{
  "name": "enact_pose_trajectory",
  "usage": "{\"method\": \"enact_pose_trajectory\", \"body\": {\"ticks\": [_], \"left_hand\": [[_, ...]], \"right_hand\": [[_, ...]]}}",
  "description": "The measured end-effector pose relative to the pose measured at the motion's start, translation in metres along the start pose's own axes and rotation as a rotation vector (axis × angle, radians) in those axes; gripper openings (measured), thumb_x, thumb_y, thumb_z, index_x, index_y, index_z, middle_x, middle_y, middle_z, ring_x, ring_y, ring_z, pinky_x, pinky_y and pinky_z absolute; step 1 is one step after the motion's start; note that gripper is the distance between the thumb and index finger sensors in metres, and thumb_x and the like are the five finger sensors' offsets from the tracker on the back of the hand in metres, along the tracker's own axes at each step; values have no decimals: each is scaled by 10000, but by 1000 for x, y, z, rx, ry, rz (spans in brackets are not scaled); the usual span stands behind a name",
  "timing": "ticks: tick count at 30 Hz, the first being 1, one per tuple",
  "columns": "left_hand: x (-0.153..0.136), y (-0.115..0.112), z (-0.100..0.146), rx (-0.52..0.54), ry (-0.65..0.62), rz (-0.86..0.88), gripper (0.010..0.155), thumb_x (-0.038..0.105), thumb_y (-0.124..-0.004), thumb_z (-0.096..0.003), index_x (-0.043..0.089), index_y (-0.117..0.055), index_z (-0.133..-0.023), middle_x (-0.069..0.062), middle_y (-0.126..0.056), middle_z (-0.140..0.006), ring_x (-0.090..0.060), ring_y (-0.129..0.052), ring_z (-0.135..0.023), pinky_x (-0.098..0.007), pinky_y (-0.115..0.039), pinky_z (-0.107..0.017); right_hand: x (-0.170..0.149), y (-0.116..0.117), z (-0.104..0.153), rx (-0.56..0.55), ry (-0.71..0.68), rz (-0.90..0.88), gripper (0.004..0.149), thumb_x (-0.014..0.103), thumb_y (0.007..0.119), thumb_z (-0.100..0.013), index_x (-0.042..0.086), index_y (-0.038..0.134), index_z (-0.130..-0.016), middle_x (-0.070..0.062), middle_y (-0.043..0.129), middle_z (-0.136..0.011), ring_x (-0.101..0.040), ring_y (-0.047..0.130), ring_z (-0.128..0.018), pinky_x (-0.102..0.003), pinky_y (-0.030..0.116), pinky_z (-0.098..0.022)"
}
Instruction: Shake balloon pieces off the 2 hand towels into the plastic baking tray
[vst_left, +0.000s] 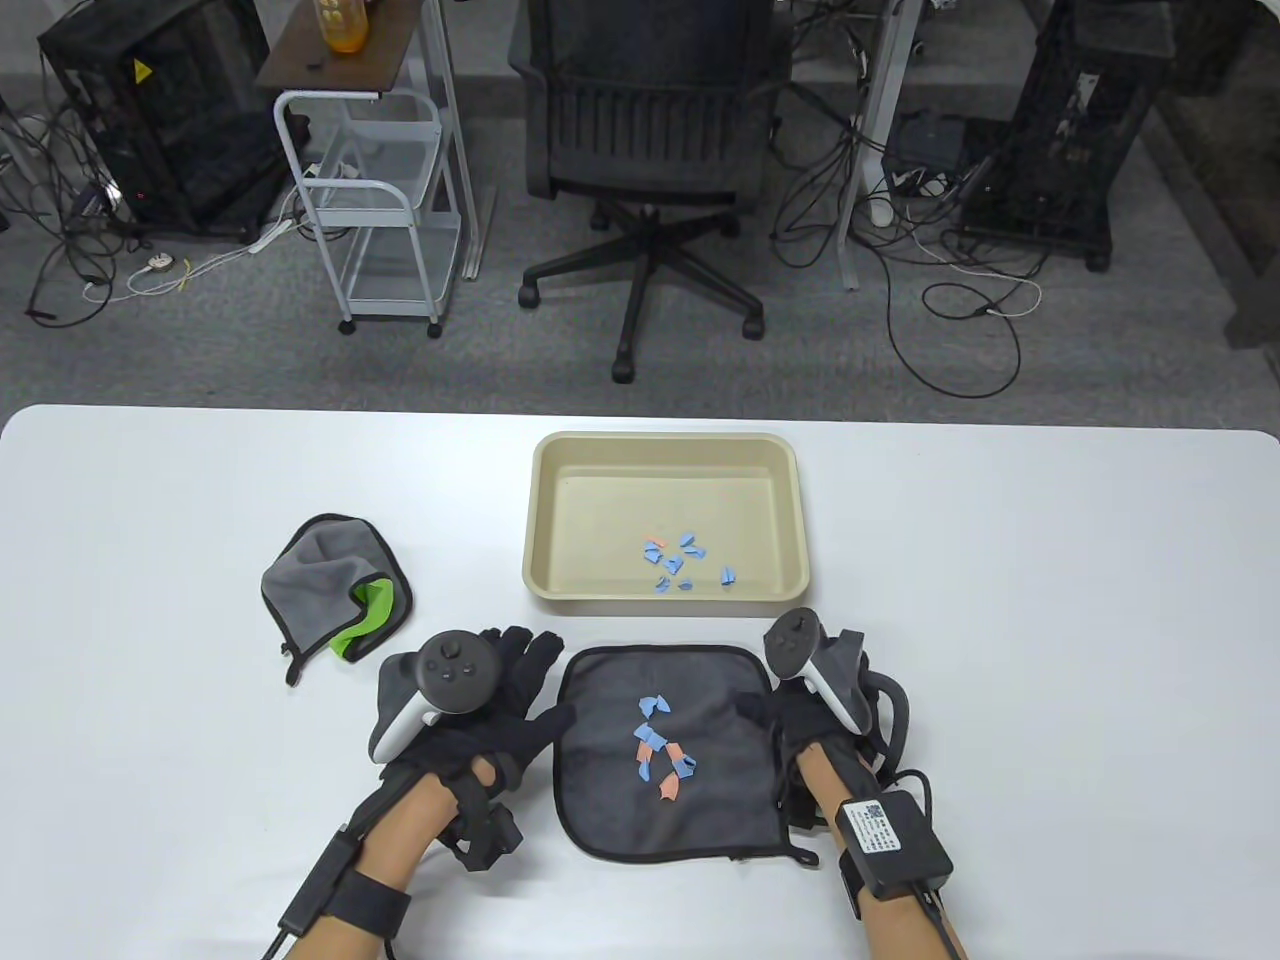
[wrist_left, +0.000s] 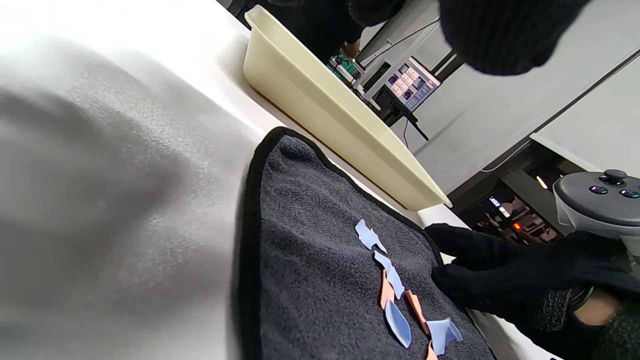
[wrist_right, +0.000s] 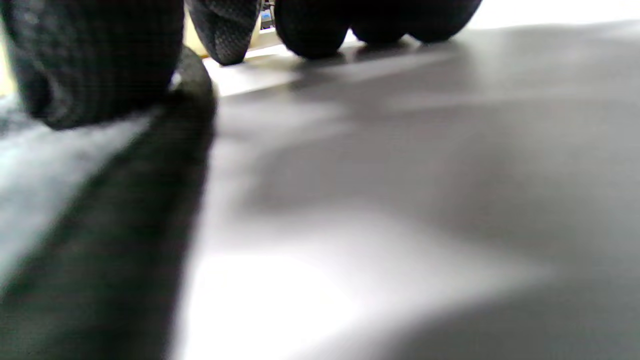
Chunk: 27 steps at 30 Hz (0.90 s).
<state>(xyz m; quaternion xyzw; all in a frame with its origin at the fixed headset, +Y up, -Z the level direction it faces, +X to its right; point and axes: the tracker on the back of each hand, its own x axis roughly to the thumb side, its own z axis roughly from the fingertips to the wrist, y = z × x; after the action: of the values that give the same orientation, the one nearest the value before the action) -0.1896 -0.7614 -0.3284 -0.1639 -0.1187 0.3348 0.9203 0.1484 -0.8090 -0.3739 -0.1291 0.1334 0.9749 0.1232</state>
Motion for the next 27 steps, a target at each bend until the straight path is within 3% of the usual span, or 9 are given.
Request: {"method": "enact_pose_trajectory", "body": {"ticks": [5,12,15,18,21,27], "left_hand": [[0,0,0,3,-2,-2,811,597,-676,-374,392,-265,-1042,-80,-155,-1136,-435,-50,-1070,-709,-259,-720],[-2,1,0,20,28,-28,811,597,-678,-374,389,-270,-1044,-80,-162,-1137,-440,-59,-1071,-705,-269,-723],[-3,2,0,41,57,-36,808,595,-680,-376,381,-282,-1046,-83,-175,-1137,-444,-79,-1074,-703,-283,-723],[-6,2,-1,64,97,-54,800,587,-683,-378,365,-303,-1046,-89,-207,-1135,-459,-180,-1081,-690,-334,-728],[-8,0,-4,92,117,-51,784,577,-687,-381,344,-342,-1046,-96,-264,-1132,-467,-296,-1079,-665,-399,-729],[-5,-12,-16,97,207,-151,793,545,-741,-377,323,-374,-1044,-95,-310,-1102,-427,-443,-970,-582,-476,-699]], "right_hand": [[1,1,0,-14,7,-10,679,540,864,-275,476,613,-903,-18,592,-907,-346,500,-902,-475,556,-632],[10,0,9,-54,28,24,403,513,873,-294,345,818,-657,-46,685,-849,-366,589,-857,-482,609,-589],[17,-1,12,-58,-7,40,371,475,875,-334,353,811,-678,-49,656,-903,-354,591,-855,-437,633,-573],[24,-5,18,-66,-40,46,350,434,871,-368,370,788,-702,-18,754,-900,-293,753,-796,-373,728,-508],[30,-13,25,-75,-97,70,361,419,856,-383,399,768,-733,22,901,-824,-214,956,-650,-304,842,-414],[42,-22,40,-121,-204,97,394,407,839,-386,353,754,-767,27,951,-754,-91,1054,-433,-212,916,-238]]}}
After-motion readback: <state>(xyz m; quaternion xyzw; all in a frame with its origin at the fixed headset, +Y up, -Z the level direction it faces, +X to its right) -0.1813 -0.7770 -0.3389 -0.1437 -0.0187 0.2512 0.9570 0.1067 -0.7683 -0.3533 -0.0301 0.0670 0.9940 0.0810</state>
